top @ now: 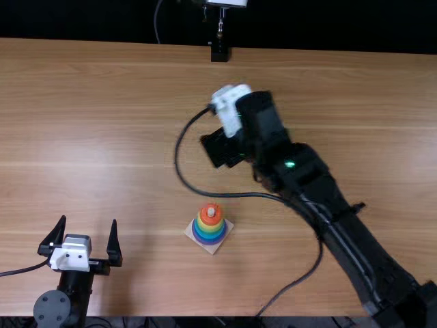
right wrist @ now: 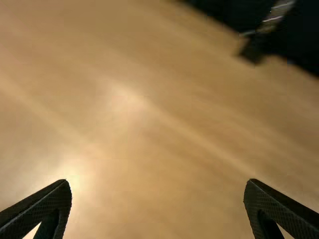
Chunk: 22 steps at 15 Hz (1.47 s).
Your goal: Build the Hanoi tower: stack the rings onto the peg from bottom to top in this color order: purple, dark blue, light blue, dark green, light green, yellow, orange.
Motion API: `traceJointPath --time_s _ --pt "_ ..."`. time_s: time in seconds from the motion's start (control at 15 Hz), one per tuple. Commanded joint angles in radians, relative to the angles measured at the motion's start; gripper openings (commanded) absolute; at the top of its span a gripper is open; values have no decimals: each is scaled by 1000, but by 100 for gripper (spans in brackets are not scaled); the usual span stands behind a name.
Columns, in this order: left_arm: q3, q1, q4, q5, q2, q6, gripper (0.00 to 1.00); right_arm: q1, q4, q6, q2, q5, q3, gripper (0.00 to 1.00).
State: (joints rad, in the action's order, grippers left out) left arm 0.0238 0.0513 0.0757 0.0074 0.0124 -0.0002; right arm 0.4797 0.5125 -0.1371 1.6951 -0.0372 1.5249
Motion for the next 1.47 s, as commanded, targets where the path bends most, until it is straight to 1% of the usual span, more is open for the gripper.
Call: traceJointPath --time_s 0.0,0.13,0.33,0.4,0.47,0.67,0.8,0.93,1.0,1.07,1.13,1.27,1.4 --pt "-24 -8 3 2 -12 8 100 -69 -95 -8 -193 2 -85 100" --pt "-24 -8 3 2 -12 8 100 -147 -237 -14 -327 -1 -243 100" --pt "-24 -8 3 2 -12 8 100 -308 -349 -14 -586 -7 -519 100" --pt "-24 -8 3 2 -12 8 100 -332 -405 -16 -672 -9 -620 100" --pt "-24 -8 3 2 -12 8 100 -340 -462 -17 -762 -9 -726 100" --pt "-24 -8 3 2 -12 8 100 -398 -631 -21 -1143 -9 -1060 100" --pt "-24 -8 3 2 -12 8 100 -403 -664 -17 -1367 -7 -1258 100" --pt "-24 -8 3 2 -12 8 100 -415 -653 -12 -1568 15 -1362 100" --pt "-24 -8 3 2 -12 8 100 -417 -651 -8 -1626 35 -1404 100" --pt "-24 -8 3 2 -12 8 100 -417 -649 -10 -1660 61 -1447 100" --pt "-24 -8 3 2 -12 8 100 -417 -648 -8 -1680 76 -1473 100" --pt "-24 -8 3 2 -12 8 100 -417 -637 -6 -1695 89 -1508 100" --pt "-24 -8 3 2 -12 8 100 -417 -519 -3 -1695 85 -1508 100"
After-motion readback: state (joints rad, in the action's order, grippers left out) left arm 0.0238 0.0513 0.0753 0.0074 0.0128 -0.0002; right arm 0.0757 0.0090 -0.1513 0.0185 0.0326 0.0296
